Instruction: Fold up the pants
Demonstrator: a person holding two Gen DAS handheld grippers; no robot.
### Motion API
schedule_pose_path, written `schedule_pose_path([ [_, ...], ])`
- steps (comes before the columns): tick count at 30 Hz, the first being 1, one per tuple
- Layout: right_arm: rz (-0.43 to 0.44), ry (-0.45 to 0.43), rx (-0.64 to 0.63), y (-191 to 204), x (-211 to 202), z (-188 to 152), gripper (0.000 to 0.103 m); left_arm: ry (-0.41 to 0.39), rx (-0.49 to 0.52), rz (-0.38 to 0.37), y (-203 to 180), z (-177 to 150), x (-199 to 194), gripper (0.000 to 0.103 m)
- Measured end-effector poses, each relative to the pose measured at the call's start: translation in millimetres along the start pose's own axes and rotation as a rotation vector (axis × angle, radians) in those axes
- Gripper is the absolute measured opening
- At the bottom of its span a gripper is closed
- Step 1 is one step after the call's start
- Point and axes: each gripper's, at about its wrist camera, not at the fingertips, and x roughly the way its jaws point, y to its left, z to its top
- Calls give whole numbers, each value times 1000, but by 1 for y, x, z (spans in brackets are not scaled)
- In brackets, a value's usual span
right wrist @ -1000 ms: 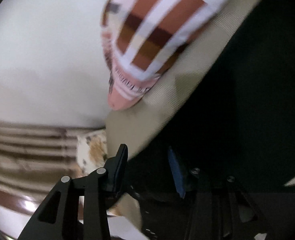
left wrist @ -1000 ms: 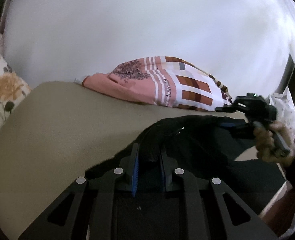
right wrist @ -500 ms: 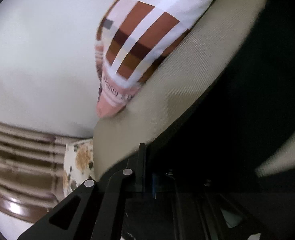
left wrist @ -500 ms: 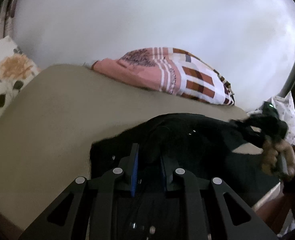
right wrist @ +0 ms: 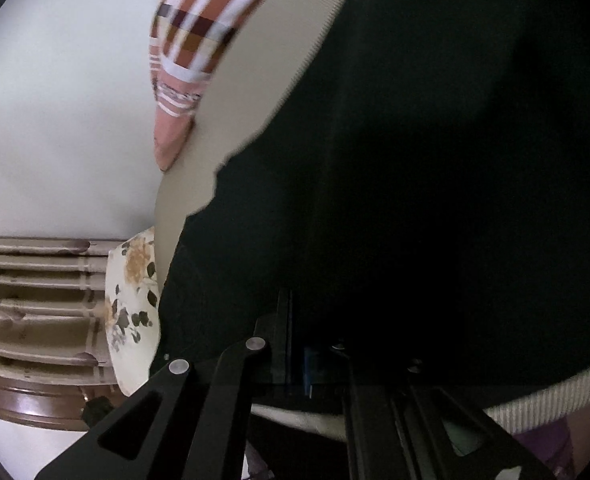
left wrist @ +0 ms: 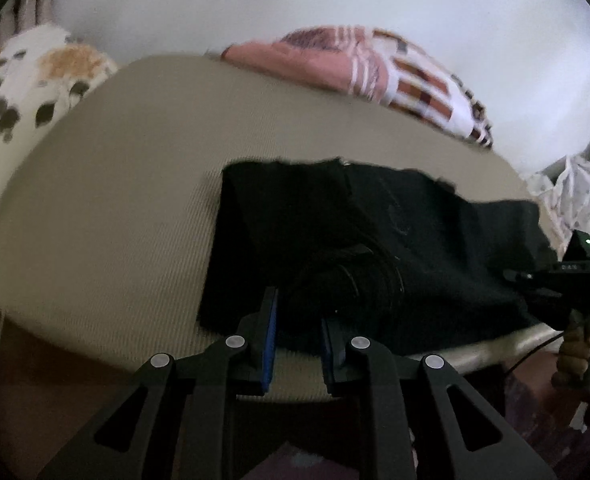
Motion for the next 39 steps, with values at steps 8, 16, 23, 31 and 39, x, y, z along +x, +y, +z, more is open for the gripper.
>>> schedule_pose_path([
  [8,57,51,1,-27,8,-21,6,-20,37,270,-19,-12,-21,49],
  [16,241,-44,49,-54,-11,-8,13,-226,120,126,-77,8,-54,73],
  [23,319,-332,130,-107,-79,41,31,-105,251,-120,-155,10,18,76],
  [31,354,-442,183,-143,-119,117,31,36,252,-113,-168,-7,74,75],
  [39,340,-497,209,-163,-146,168,31,67,256,-77,-168,-17,84,76],
])
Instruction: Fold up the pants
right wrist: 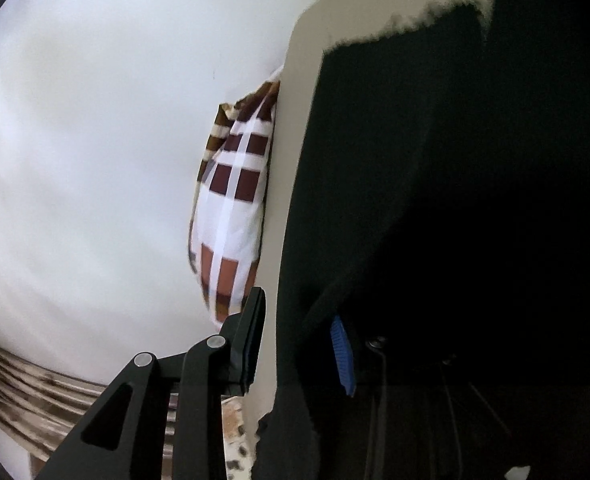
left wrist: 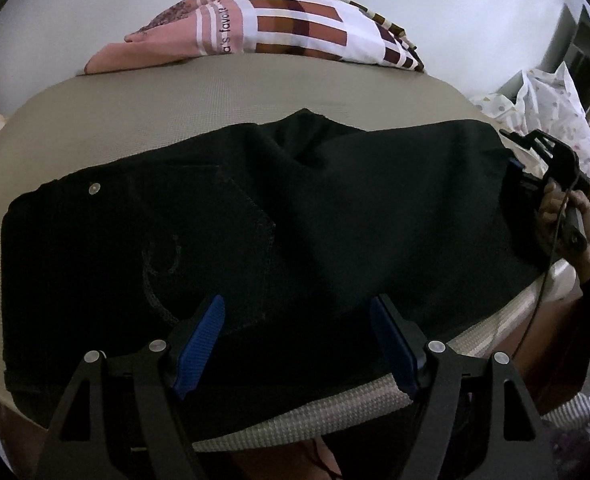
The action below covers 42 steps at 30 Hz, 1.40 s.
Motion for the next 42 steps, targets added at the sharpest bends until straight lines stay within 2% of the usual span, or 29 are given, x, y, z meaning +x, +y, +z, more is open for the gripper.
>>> schedule_pose_path([
  [3,-40,1,-24,4,2,14,25,7,-3,9,-1,0,4,75],
  [4,-63,7,-33,6,4,17,12,8,-3,11,-1,1,4,75],
  [5,-83,13,-58,10,5,18,8,6,-2,14,-1,0,4,75],
  [7,-115,0,-113,20,2,20,6,2,8,23,-3,1,5,75],
  [9,-112,-18,-131,28,-7,20,5,5,19,31,-3,1,7,75],
  [15,-96,-75,-194,56,-81,-4,5,8,34,42,0,-2,4,76],
  [18,-142,-102,-179,43,-125,-20,5,8,39,47,4,-5,-1,75],
  [20,-203,-91,-131,16,-144,-32,5,9,44,50,7,-7,-3,75],
  [22,-255,-70,-76,-16,-149,-37,5,15,54,59,9,-8,-3,75],
  [25,-233,-65,37,-54,-153,-44,1,20,76,87,10,-9,-4,75],
  [27,-218,-78,21,-54,-157,-46,3,18,79,95,11,-9,-5,75],
  [29,-140,-89,55,-63,-176,-46,7,14,70,97,12,-9,-6,76],
  [30,-132,-91,69,-67,-182,-45,9,14,64,96,13,-9,-6,76],
  [33,-88,-118,117,-77,-195,-40,9,13,56,91,12,-9,-7,76],
  [37,-99,-128,97,-78,-203,-32,7,20,86,107,7,-10,-3,76],
  [42,-195,-161,13,-59,-213,-41,4,20,112,122,7,-11,-4,76],
])
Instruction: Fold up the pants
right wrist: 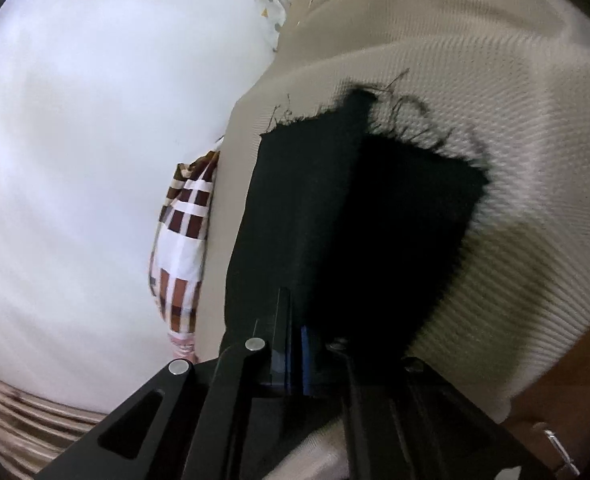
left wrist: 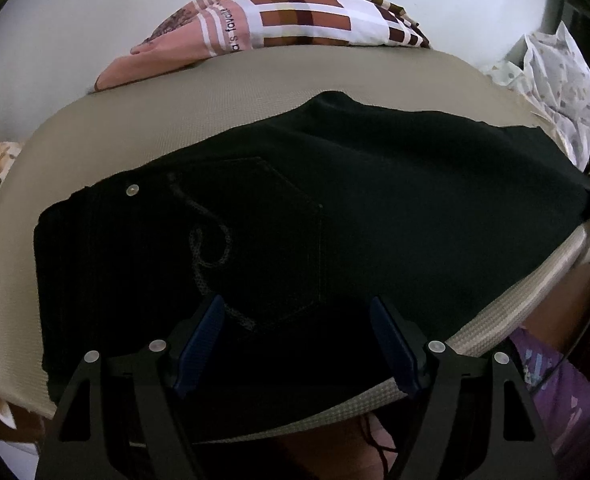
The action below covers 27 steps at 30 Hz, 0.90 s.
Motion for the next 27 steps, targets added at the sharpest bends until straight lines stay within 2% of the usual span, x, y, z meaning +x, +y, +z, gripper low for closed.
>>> schedule_pose_path([
  [4,-44,14,-12,-8,-3,-10,3,-11,-20,7,10,-2,-1,76],
  [6,15,23,43,-21,0,-9,2,-11,-44,19,17,-4,-4,76],
  [9,50,37,68,-22,3,-6,5,-36,-112,15,32,-12,-20,76],
  [11,60,36,95,-26,2,-5,5,-47,-208,13,51,-21,-35,76],
  [14,70,38,101,-31,0,-5,3,-70,-413,-37,93,-44,-59,76],
  [17,58,32,85,-28,-1,-8,2,-65,-594,-5,138,-70,-76,76],
  [20,63,32,103,-29,0,-8,2,-94,-710,-33,170,-92,-87,75],
  [24,52,27,94,-25,4,-8,1,-68,-727,-110,174,-93,-80,75],
  [27,52,24,97,-26,5,-8,1,-25,-681,-90,164,-84,-64,75],
])
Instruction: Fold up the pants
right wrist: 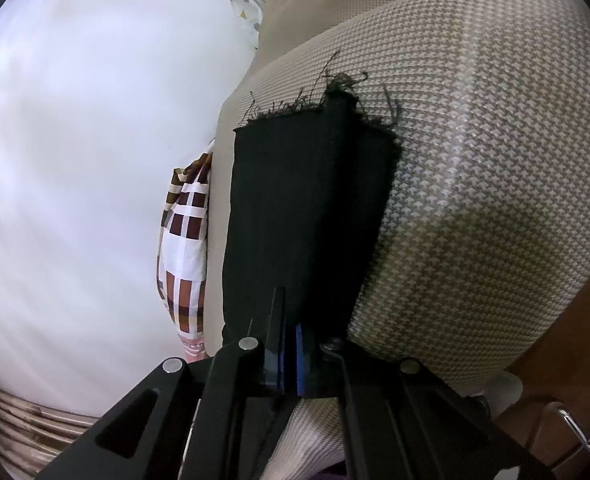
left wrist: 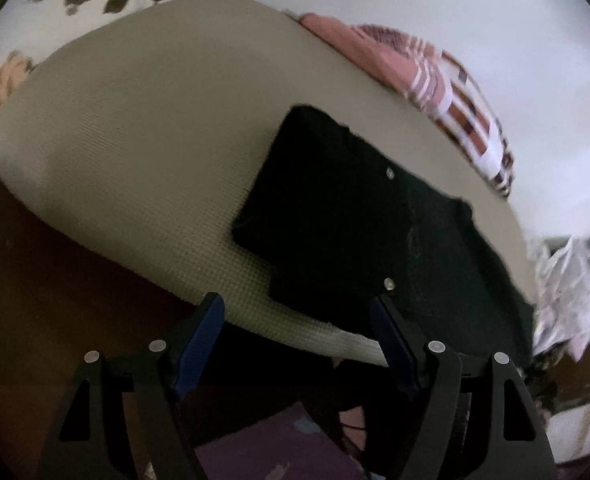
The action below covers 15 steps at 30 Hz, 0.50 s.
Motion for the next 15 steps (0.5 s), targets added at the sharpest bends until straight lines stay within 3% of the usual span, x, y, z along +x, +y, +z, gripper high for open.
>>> schedule_pose_path([
  [2,1,1,4,0,0,0,1,30,6,10,-5,2,13,75],
  [4,0,3,6,0,2,1,1,53,-15,-41,-4,4,24,75],
  [5,-1,3,6,0,2,1,1,50,-11,-66,-7,4,27,70],
  [6,-6,2,6,1,2,1,1,46,22,-40,-15,4,28,51],
  [9,-17,3,-1,3,1,1,1,44,90,39,-31,3,28,39],
  [15,-25,4,-11,5,0,-1,2,-42,116,65,-47,26,-2,34],
])
